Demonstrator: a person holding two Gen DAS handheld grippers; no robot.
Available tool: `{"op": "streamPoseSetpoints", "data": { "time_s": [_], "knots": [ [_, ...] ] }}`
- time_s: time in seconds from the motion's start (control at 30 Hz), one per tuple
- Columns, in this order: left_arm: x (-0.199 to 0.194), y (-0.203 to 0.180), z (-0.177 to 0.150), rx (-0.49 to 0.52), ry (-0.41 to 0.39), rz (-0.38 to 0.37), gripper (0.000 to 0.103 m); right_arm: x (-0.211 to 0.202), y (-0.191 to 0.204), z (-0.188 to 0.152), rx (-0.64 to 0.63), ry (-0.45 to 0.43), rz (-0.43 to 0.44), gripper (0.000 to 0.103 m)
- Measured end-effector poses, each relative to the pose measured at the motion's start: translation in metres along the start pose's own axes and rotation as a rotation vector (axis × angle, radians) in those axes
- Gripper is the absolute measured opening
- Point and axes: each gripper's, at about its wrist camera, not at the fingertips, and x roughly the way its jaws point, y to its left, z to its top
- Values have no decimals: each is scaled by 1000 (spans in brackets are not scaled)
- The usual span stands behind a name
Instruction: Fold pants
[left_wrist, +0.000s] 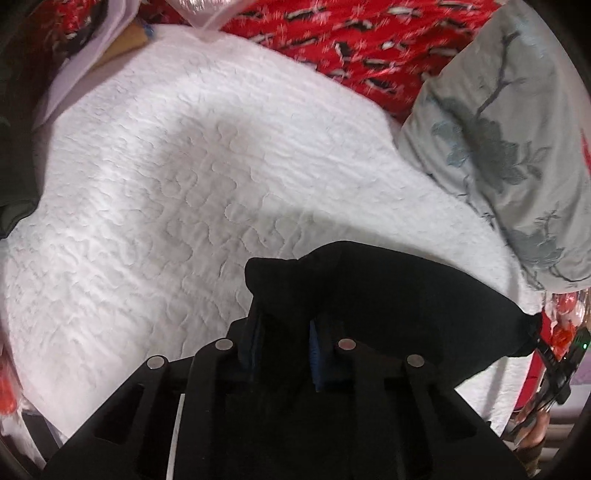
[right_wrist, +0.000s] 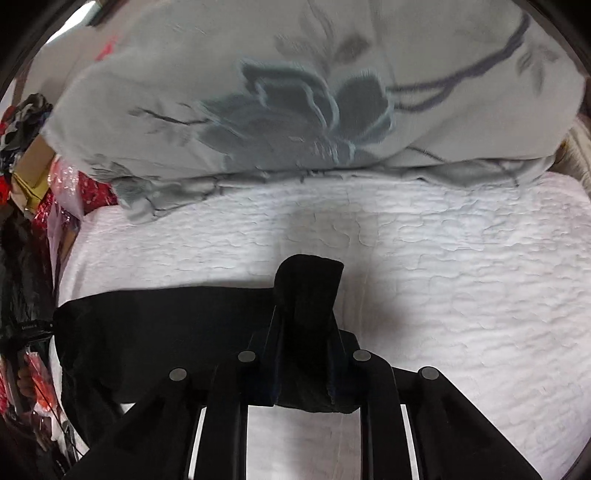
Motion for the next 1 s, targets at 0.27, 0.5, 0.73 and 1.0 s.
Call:
{"op": "streamPoseSetpoints", "data": {
  "time_s": [0.27,0.5,0.73,1.0],
  "knots": [
    [-68,0,-42,19,-129,-16,16,-75,14,-42,-10,-138,30,18],
    [-89,15,-99,21,-172,-39,16,-122,3,-108,-6,-202,56,18],
    [-38,57,-163,-46,-19,-20,16,-137,-18,-203,18,-183,27,22],
    [-57,90,-200,-172,-12,-171,25,-153,-51,-262,150,-116,-7,35]
  ]
}}
